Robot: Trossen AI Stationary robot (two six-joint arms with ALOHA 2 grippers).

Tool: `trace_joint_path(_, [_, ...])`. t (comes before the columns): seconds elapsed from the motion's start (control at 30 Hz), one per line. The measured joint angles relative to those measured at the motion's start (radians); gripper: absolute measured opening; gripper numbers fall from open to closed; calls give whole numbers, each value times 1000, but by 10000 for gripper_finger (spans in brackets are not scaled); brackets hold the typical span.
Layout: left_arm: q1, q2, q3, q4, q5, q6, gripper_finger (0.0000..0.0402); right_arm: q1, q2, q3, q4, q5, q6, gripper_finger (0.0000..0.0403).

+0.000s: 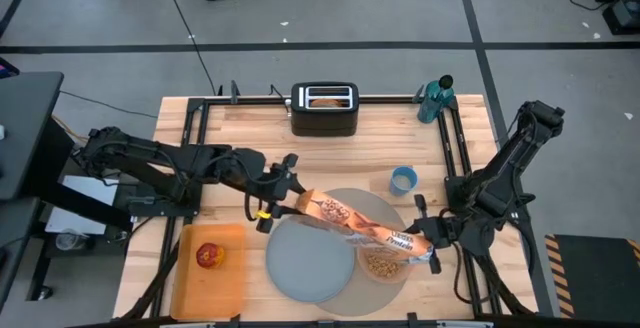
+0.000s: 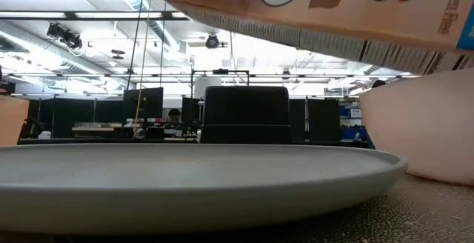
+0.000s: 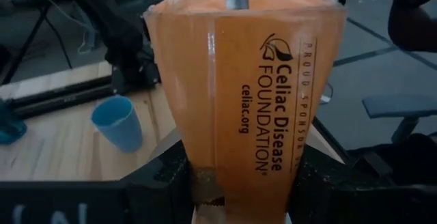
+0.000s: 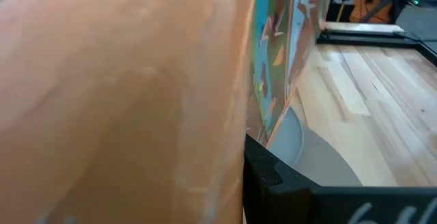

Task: Arrange a breakfast setting
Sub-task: Pour the cereal from the cereal box into the orange bowl

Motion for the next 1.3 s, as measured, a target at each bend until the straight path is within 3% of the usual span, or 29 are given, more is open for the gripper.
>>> trace_joint_path(0.4, [11, 5, 58, 31, 16, 73, 172, -1, -12, 2, -15, 20, 26, 8])
trace_joint_path(0.7, [46, 35, 59, 45, 70, 48, 172, 16, -6, 2, -28, -9, 48, 8])
trace_joint_path(0.8, [60, 40, 59, 55, 92, 44, 172, 26, -4, 1, -36, 57, 82, 8])
trace_joint_path(0.87, [61, 48, 61, 75, 113, 42, 172, 25, 13, 1, -1, 33, 81, 8])
trace_joint_path(1.07, [65, 67, 60, 48, 115, 25, 172, 25, 43, 2, -22, 2, 94, 9])
trace_joint_path(1.17, [65, 76, 59, 24, 105, 20, 172, 30, 48, 0, -72, 62, 125, 9])
trace_joint_path(1.3, [64, 76, 58, 17, 110, 17, 172, 34, 70, 2, -47, 27, 97, 9])
